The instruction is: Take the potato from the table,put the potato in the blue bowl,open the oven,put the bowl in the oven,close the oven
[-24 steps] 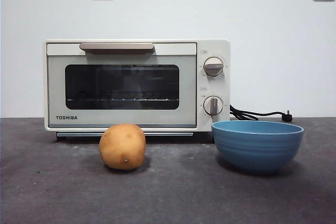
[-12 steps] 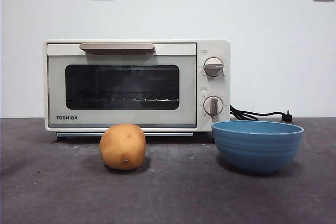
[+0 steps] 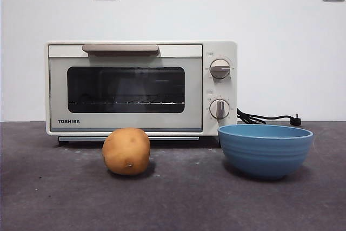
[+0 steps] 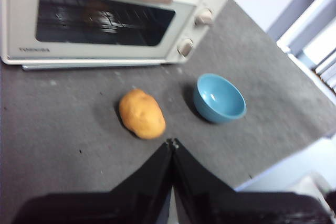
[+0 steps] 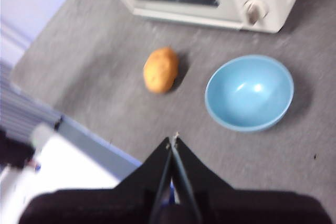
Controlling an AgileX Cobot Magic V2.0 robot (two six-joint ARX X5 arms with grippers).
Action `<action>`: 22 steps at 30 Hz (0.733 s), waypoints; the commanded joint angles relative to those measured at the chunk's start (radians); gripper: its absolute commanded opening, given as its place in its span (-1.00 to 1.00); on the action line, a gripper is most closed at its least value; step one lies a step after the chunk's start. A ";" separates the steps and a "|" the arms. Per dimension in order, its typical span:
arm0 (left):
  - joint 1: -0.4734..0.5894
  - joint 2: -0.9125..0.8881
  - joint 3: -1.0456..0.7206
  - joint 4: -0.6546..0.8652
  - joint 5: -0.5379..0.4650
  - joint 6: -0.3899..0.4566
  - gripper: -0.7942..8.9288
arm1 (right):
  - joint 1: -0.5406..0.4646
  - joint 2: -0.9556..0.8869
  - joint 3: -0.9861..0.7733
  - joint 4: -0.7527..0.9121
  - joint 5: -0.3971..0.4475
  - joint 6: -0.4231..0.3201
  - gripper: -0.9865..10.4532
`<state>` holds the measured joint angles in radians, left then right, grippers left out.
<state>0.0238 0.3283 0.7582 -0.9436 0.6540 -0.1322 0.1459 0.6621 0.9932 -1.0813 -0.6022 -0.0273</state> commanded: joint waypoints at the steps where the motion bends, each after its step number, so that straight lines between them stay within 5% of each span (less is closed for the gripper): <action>1: -0.014 0.021 0.046 -0.051 0.008 0.079 -0.85 | 0.029 0.011 0.032 -0.057 0.000 -0.080 -0.85; 7: -0.025 0.040 0.100 -0.090 0.005 0.110 -0.85 | 0.078 0.012 0.037 -0.071 0.001 -0.079 -0.79; 15: -0.025 0.040 0.101 -0.097 0.004 0.110 -0.85 | 0.080 0.012 0.038 -0.053 -0.002 -0.012 0.29; 22: -0.025 0.040 0.101 -0.096 0.004 0.110 -0.85 | 0.084 0.039 0.038 -0.003 -0.029 0.023 0.28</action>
<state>0.0017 0.3691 0.8566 -1.0428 0.6579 -0.0360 0.2268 0.6945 1.0286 -1.0977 -0.6209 -0.0250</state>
